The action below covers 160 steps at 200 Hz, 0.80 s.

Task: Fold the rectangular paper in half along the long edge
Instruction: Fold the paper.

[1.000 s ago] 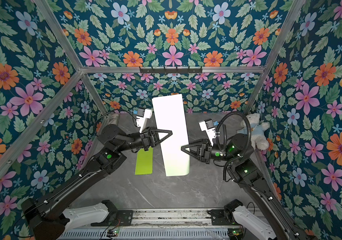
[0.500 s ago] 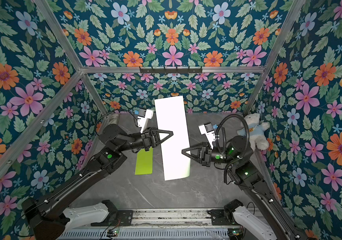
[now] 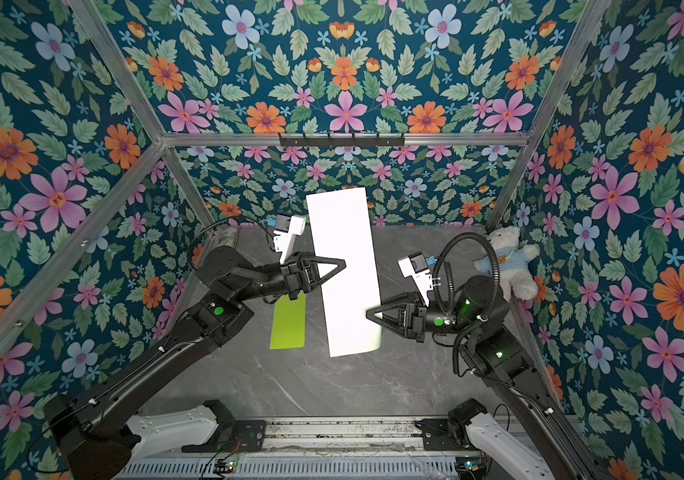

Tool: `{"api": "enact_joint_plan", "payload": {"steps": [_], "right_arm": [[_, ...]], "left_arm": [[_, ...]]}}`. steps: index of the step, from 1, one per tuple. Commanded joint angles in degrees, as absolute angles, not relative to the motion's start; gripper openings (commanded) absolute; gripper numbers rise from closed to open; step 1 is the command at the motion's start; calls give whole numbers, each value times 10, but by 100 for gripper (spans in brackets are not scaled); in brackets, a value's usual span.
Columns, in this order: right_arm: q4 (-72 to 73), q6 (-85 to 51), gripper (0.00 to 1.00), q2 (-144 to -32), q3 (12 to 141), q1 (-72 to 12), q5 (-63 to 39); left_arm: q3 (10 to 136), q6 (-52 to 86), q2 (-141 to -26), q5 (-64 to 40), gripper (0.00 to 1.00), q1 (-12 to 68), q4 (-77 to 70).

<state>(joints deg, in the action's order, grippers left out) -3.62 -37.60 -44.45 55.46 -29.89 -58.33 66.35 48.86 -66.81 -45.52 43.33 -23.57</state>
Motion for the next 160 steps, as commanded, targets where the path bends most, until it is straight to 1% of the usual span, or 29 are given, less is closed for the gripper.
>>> {"api": "enact_joint_plan", "payload": {"steps": [1,14,15,18,20,24,30,37,40,45,70,71,74,76,83,89,96,122,123,126,128,131,137,141,144,151,160], "right_arm": [[-49,-360,0,-440,555,-300,-585],[-57,-360,0,-439,555,-299,-587],[-59,-360,1,-439,555,-299,-586],[-65,-356,11,-439,557,-299,-585],[-68,-353,14,-439,558,-299,-585],[-76,-348,18,-439,558,-299,-585],[-84,-345,19,-439,558,-300,-586],[-83,-345,16,-437,555,-299,-589],[-81,-346,11,-435,554,-299,-591],[-76,-351,0,-432,550,-300,-593],[-62,-369,0,-417,541,-299,-603],[-65,-367,1,-417,543,-299,-602],[-75,-361,11,-418,546,-299,-598],[-81,-356,15,-418,548,-299,-596],[-91,-350,18,-419,550,-299,-598],[-93,-350,14,-418,547,-299,-600],[-90,-351,0,-416,543,-300,-605],[-72,-371,0,-401,533,-299,-608],[-74,-371,1,-401,533,-300,-607],[-78,-369,11,-401,534,-300,-604],[-81,-367,14,-401,534,-300,-603],[-86,-364,17,-401,535,-300,-603],[-87,-362,18,-400,533,-300,-607],[-85,-365,18,-399,531,-299,-608],[-84,-367,15,-398,529,-299,-608],[-83,-366,0,-396,527,-299,-613],[-81,-368,0,-392,525,-299,-616]], "left_arm": [[666,476,-666,-455,0,434,-245],[666,475,-666,-456,0,434,-244],[666,475,-666,-455,0,434,-244],[666,475,-666,-455,0,434,-244],[667,475,-666,-455,0,434,-244],[666,475,-666,-455,0,434,-244],[666,475,-666,-455,0,434,-244],[667,475,-665,-455,0,434,-243],[667,475,-666,-455,0,434,-243],[668,475,-665,-455,0,434,-243],[671,474,-666,-455,0,434,-241],[671,473,-666,-455,0,434,-241],[671,474,-667,-455,0,434,-241],[671,474,-667,-455,0,434,-241],[673,474,-668,-456,0,434,-241],[673,474,-668,-456,0,433,-241],[675,473,-669,-456,0,434,-242],[679,473,-671,-456,0,434,-240],[679,473,-671,-456,0,434,-240],[679,472,-671,-456,0,434,-240],[679,472,-671,-455,0,434,-240],[680,473,-671,-456,0,434,-240],[680,472,-671,-455,0,434,-240],[680,473,-672,-455,0,434,-241],[681,472,-672,-456,0,434,-241],[682,472,-674,-456,0,434,-240],[683,472,-675,-456,0,434,-241]]}}
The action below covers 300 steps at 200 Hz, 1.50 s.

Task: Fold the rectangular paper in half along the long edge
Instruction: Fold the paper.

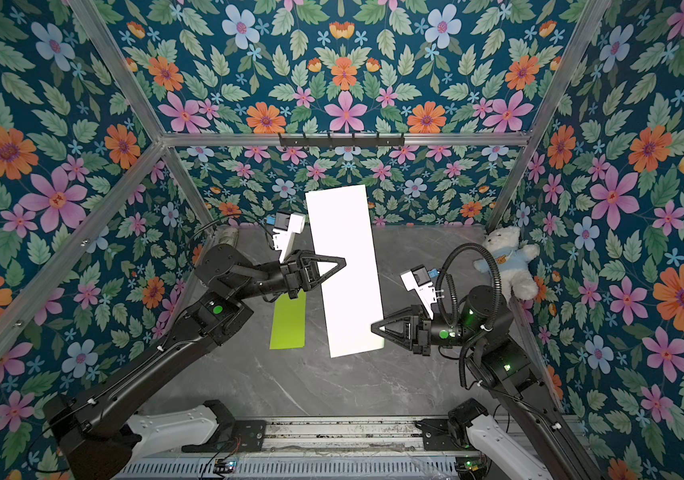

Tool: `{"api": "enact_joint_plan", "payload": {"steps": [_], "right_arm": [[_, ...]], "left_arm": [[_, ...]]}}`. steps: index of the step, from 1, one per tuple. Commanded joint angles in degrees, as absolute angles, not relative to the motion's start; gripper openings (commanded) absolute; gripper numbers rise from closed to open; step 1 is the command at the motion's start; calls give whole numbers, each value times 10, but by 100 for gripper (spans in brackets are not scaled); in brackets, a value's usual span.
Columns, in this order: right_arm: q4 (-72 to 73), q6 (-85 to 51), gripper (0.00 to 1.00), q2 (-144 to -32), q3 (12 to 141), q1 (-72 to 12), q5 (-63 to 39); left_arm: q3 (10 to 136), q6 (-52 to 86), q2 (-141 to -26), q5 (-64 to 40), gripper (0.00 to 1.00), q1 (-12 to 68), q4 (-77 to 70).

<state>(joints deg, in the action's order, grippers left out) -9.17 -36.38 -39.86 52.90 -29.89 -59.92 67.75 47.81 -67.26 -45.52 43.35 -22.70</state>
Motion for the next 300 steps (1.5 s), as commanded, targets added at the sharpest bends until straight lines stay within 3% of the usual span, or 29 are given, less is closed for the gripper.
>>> {"api": "enact_joint_plan", "payload": {"steps": [1,19,24,30,36,43,72,78,83,88,93,134,140,193,198,202,207,211,232,251,258,273,300], "right_arm": [[-80,-369,0,-392,525,-300,-617],[-69,-382,0,-381,523,-300,-618],[-82,-374,9,-381,527,-300,-614],[-94,-366,11,-382,529,-299,-613],[-97,-366,10,-382,527,-299,-614],[-94,-366,0,-380,523,-300,-616],[-78,-383,0,-369,514,-300,-618],[-92,-374,12,-370,518,-299,-613],[-100,-369,14,-371,518,-299,-615],[-102,-368,11,-370,516,-300,-616],[-99,-369,0,-369,513,-300,-617],[-102,-369,3,-359,508,-300,-616],[-109,-365,0,-360,508,-299,-616],[-104,-373,0,-354,504,-300,-604],[-118,-366,16,-358,506,-300,-603],[-128,-356,19,-362,507,-299,-602],[-140,-345,16,-365,508,-299,-601],[-142,-341,0,-366,507,-299,-601],[-166,-324,0,-364,513,-299,-574],[-271,-268,0,-388,557,-299,-481],[-306,-250,14,-398,572,-298,-431],[-362,-228,31,-413,603,-298,-300],[-410,-243,35,-452,658,-299,-46]], "left_arm": [[683,472,-675,-456,0,434,-241],[687,472,-677,-456,0,434,-241],[687,473,-677,-456,0,434,-241],[688,472,-678,-456,0,434,-242],[688,472,-679,-456,0,434,-242],[690,473,-680,-456,0,434,-243],[696,473,-685,-457,0,434,-244],[696,473,-685,-457,0,434,-244],[696,474,-686,-458,0,434,-244],[697,474,-686,-457,0,434,-245],[698,474,-687,-458,0,434,-245],[701,472,-690,-459,0,434,-245],[701,472,-690,-459,0,433,-245],[702,470,-688,-459,0,434,-241],[701,470,-687,-459,0,433,-241],[700,470,-686,-459,0,433,-240],[700,469,-685,-459,0,434,-240],[699,469,-685,-459,0,434,-239],[695,462,-680,-455,0,434,-228],[690,446,-674,-439,0,432,-196],[686,446,-672,-434,0,426,-184],[691,424,-673,-395,0,413,-104],[715,347,-703,-255,0,391,101]]}}
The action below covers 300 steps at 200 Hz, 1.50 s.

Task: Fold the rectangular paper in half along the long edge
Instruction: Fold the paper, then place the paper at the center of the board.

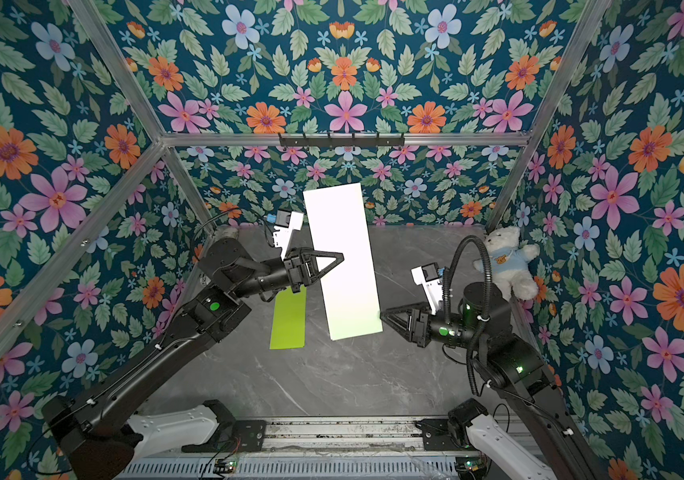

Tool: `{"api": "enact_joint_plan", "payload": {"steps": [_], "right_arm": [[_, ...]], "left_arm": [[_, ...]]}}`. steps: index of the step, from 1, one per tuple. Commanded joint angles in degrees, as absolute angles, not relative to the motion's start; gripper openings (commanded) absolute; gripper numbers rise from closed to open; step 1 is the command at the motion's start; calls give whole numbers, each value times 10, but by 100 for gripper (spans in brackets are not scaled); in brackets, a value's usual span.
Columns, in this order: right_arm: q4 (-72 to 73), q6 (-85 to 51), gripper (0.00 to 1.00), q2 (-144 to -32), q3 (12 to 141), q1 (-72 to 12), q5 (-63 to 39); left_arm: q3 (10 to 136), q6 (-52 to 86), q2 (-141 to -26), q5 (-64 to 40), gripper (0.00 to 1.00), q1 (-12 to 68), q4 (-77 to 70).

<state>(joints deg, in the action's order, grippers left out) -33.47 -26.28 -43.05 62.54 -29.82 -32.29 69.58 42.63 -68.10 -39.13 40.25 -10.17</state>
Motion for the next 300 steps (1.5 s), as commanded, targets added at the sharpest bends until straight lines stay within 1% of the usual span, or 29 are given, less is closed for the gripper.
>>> {"api": "enact_joint_plan", "payload": {"steps": [1,10,22,29,32,42,49,58,73,94,116,161,179,184,185,186,190,203,204,208,213,218,227,235,242,246,248,276,300], "right_arm": [[-411,-244,35,-453,659,-299,-38],[-413,-252,35,-465,664,-299,21],[-399,-262,35,-479,658,-298,52],[-387,-266,42,-489,650,-298,53],[-384,-268,42,-494,646,-298,58],[-374,-269,38,-515,632,-299,80],[-373,-274,36,-532,620,-298,105],[-369,-277,31,-555,606,-298,131],[-367,-285,27,-591,590,-299,162],[-379,-297,26,-625,584,-298,202],[-396,-298,26,-626,584,-298,223],[-436,-268,24,-617,595,-298,236],[-442,-257,28,-616,597,-296,230],[-443,-254,30,-616,595,-296,227],[-443,-253,31,-616,595,-296,227],[-443,-253,31,-616,595,-295,226],[-443,-251,33,-617,595,-294,224],[-443,-246,37,-619,592,-294,222],[-442,-246,37,-619,592,-294,222],[-441,-244,38,-620,590,-292,221],[-439,-243,39,-620,587,-291,218],[-436,-241,41,-622,585,-289,215],[-435,-241,48,-625,584,-284,213],[-432,-240,63,-628,583,-281,215],[-429,-240,81,-630,584,-276,220],[-428,-243,96,-632,585,-273,224],[-427,-245,98,-634,586,-270,225],[-380,-276,99,-646,592,-213,201],[-301,-320,99,-646,571,-205,289]], "left_arm": [[716,345,-706,-245,0,391,110],[736,319,-735,-158,0,391,196],[768,306,-788,-12,0,393,315],[791,305,-828,87,0,402,383],[803,304,-848,131,0,409,411],[842,314,-908,277,0,441,502],[862,327,-948,331,0,452,551],[877,330,-983,348,0,458,568],[884,332,-1022,360,0,470,559],[910,339,-1079,390,0,484,549],[959,353,-1155,415,0,495,549],[1080,371,-1301,407,0,515,548],[1119,378,-1345,403,10,516,548],[1125,380,-1353,400,18,516,544],[1126,380,-1355,399,18,516,543],[1126,380,-1356,398,22,516,541],[1129,379,-1361,395,28,516,536],[1132,384,-1371,393,44,516,531],[1132,384,-1371,393,46,517,529],[1131,385,-1372,391,64,516,525],[1129,385,-1371,389,77,516,521],[1126,385,-1369,388,86,517,516],[1110,383,-1359,380,98,516,496],[1088,381,-1345,373,100,516,468],[1073,378,-1331,370,100,516,455],[1064,376,-1322,365,100,516,446],[1059,375,-1318,362,100,516,442],[957,352,-1221,307,100,514,330],[804,323,-1069,219,100,493,157]]}}
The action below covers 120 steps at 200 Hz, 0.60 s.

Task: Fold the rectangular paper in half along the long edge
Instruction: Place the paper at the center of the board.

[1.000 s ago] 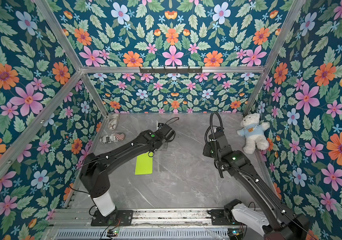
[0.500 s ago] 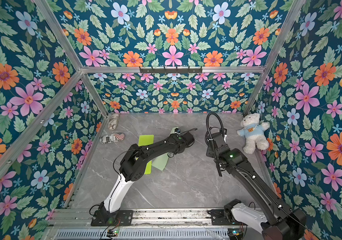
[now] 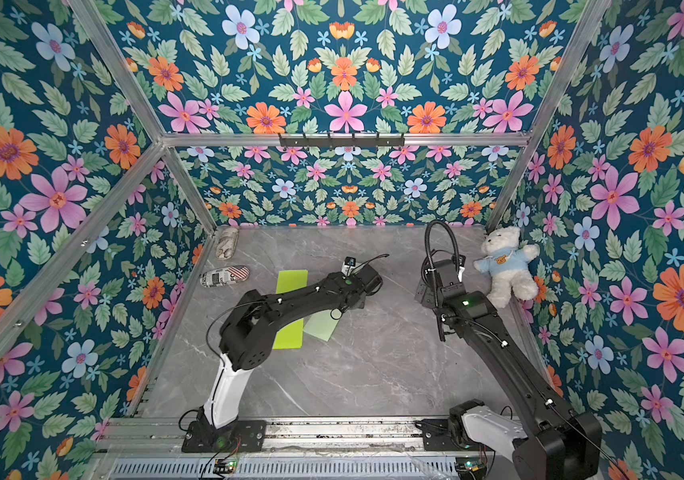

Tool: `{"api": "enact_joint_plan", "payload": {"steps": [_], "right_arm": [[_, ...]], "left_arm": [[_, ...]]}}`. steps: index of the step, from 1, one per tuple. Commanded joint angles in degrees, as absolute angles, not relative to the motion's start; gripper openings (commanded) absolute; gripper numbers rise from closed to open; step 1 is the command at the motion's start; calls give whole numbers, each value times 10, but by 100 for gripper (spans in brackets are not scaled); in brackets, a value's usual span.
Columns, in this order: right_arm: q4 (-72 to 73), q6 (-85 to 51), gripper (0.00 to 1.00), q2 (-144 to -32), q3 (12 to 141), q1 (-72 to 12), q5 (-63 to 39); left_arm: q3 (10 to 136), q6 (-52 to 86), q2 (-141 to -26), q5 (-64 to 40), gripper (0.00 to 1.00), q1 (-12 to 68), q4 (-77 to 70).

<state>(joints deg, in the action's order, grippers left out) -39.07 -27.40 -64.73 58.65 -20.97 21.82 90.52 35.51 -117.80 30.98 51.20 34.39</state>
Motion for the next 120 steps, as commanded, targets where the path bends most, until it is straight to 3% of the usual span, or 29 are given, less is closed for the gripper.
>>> {"api": "enact_joint_plan", "payload": {"steps": [1,26,67,82,97,109,120], "right_arm": [[-295,-320,99,-644,568,-205,293],[-104,-274,99,-577,460,-205,336],[399,-68,99,-491,170,-204,386],[344,-79,99,-516,178,-202,450],[211,-124,99,-576,240,-202,485],[222,-114,99,-620,241,-201,497],[280,-104,99,-635,214,-196,486]], "left_arm": [[797,322,-1062,216,100,491,152],[698,282,-915,200,100,434,102],[576,223,-711,345,100,306,95],[502,170,-638,351,100,261,24],[390,-34,-575,301,100,241,-137],[308,-54,-541,381,100,225,-246],[246,-72,-527,371,100,190,-319]]}}
